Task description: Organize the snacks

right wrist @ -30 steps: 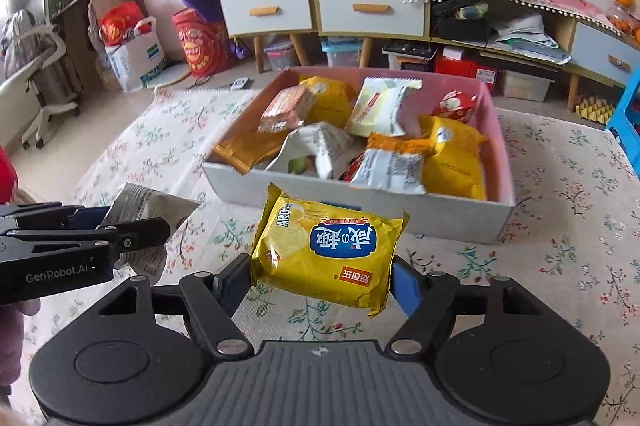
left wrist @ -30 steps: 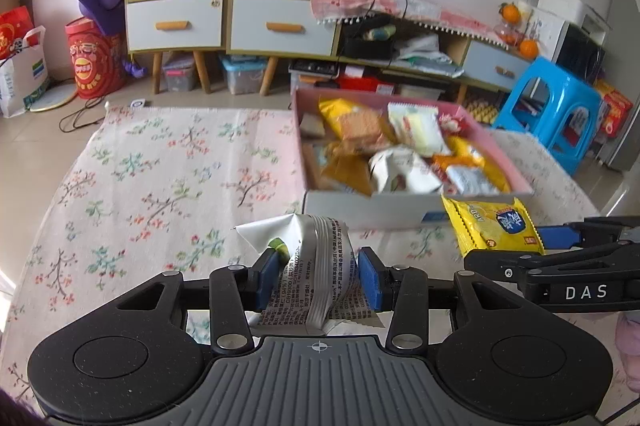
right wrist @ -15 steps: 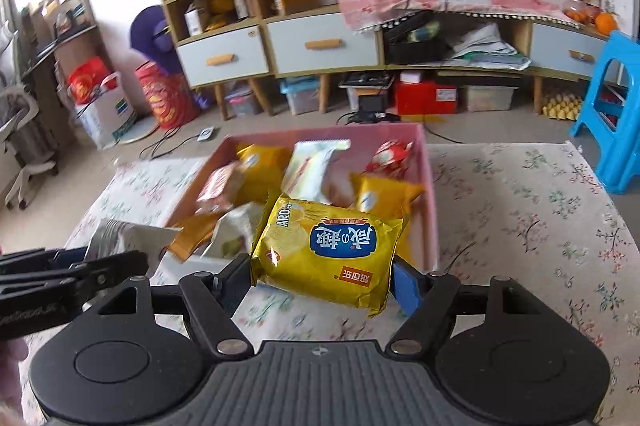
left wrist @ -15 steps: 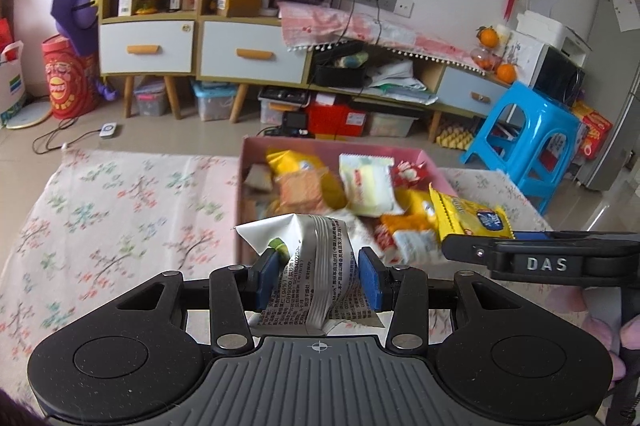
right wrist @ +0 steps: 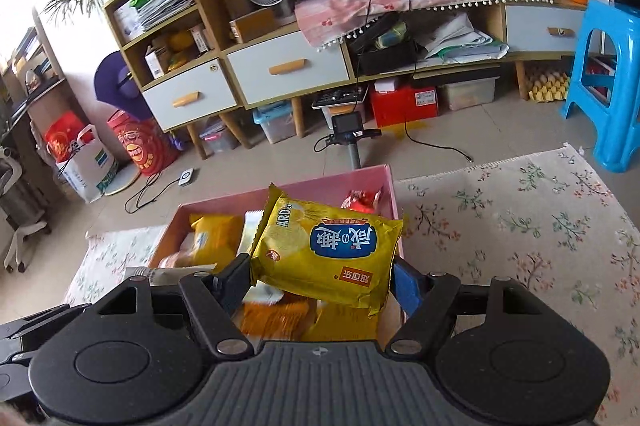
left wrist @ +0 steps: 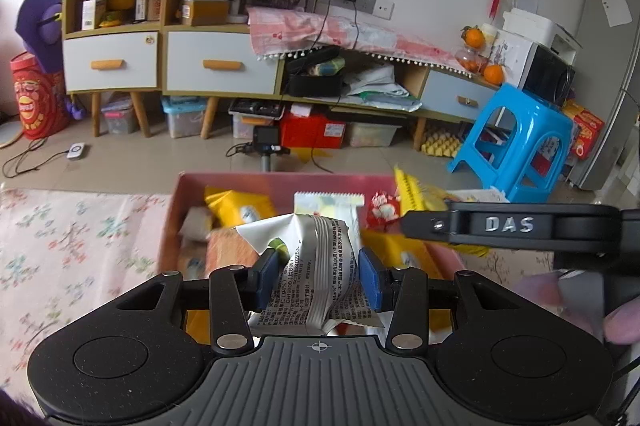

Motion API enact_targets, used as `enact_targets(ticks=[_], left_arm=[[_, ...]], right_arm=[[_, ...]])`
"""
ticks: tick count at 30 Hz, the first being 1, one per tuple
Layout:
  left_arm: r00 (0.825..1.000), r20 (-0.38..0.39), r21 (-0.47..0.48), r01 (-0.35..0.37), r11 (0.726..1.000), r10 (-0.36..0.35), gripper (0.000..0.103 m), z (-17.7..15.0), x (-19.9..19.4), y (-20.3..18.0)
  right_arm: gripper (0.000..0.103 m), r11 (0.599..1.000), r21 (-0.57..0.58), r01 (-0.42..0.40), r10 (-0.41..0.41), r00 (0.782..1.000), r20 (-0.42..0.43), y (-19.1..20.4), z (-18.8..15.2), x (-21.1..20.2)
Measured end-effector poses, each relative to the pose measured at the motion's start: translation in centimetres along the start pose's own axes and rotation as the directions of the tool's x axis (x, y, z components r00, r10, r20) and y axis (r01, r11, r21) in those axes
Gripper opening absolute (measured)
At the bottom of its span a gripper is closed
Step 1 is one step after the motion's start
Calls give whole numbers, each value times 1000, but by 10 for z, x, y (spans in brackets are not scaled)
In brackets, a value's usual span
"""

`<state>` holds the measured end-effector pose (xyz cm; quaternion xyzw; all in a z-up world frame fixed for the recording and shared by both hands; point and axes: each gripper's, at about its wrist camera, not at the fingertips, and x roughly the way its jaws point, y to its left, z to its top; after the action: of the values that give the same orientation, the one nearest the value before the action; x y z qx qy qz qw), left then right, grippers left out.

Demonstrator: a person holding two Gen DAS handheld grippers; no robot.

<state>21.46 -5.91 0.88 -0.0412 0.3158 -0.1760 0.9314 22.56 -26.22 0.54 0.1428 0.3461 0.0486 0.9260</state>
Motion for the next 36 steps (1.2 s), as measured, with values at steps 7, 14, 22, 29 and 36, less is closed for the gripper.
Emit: enact_targets(ticks=[7, 14, 22, 29, 36], left_arm=[[1000, 12, 18, -21, 1000, 21, 41, 11, 25, -3], [1000, 20, 13, -14, 1000, 14, 61, 14, 34, 3], [999, 38, 26, -15, 1000, 14, 77, 9, 13, 4], [1000, 26, 60, -19, 998, 17, 87, 3, -12, -1], [999, -11, 60, -42, 997, 43, 91, -10, -35, -3]], right_arm=[[62, 999, 51, -15, 16, 1000, -10, -4, 8, 25], [76, 995, 96, -33, 33, 999, -2, -7, 14, 26], [81, 996, 93, -9, 8, 1000, 16, -9, 17, 7], [85, 996, 89, 10, -12, 1000, 16, -10, 8, -14], [88, 997, 58, 59, -60, 998, 13, -12, -2, -37]])
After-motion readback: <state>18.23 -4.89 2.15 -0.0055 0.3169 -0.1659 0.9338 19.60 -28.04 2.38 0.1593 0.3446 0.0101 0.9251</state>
